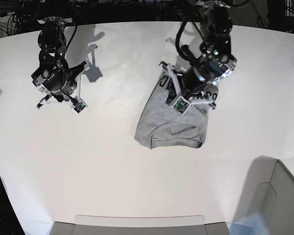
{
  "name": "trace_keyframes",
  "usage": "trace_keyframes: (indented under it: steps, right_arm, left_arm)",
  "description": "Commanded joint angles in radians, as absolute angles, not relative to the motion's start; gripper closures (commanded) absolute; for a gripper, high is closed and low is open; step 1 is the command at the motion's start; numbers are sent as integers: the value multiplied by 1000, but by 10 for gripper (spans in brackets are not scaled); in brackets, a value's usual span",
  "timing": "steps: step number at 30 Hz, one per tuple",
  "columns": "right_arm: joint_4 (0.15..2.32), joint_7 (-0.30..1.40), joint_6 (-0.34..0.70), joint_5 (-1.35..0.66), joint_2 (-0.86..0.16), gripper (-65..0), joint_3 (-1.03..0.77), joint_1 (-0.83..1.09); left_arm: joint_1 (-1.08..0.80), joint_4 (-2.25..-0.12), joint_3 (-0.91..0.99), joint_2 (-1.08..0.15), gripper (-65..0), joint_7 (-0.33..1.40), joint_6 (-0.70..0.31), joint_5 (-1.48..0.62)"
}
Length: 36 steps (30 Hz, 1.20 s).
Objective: Fold the T-shirt properly
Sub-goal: 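Drag the folded shirt with the left gripper away from the right gripper, then open the left gripper and lift it off the folded shirt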
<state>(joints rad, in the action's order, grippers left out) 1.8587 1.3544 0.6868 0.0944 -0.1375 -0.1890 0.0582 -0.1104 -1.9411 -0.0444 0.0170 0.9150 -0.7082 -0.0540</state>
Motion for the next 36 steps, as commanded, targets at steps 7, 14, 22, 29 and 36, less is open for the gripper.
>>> trace_keyframes:
  steps: [7, 14, 22, 29, 36]
  right_arm:
    - [1879, 1349, 698, 97, -148, 0, -194, 71]
    - [1879, 1349, 698, 97, -148, 0, -194, 82]
    - [1879, 1349, 698, 97, -162, 0, -194, 87]
    - [1879, 1349, 698, 97, -162, 0, -188, 81]
    - [1879, 1349, 698, 97, -162, 0, -188, 79]
  left_arm:
    - [-81, -1762, -35, 65, 0, 638, -698, -67]
    - [-81, -1549, -13, 61, 0, 446, -698, -67]
    - [21, -1227, 308, 36, 0, 337, -698, -68]
    - [107, -1113, 470, -39, 0, 335, -698, -70]
    - [162, -1036, 499, -137, 0, 335, -698, -70]
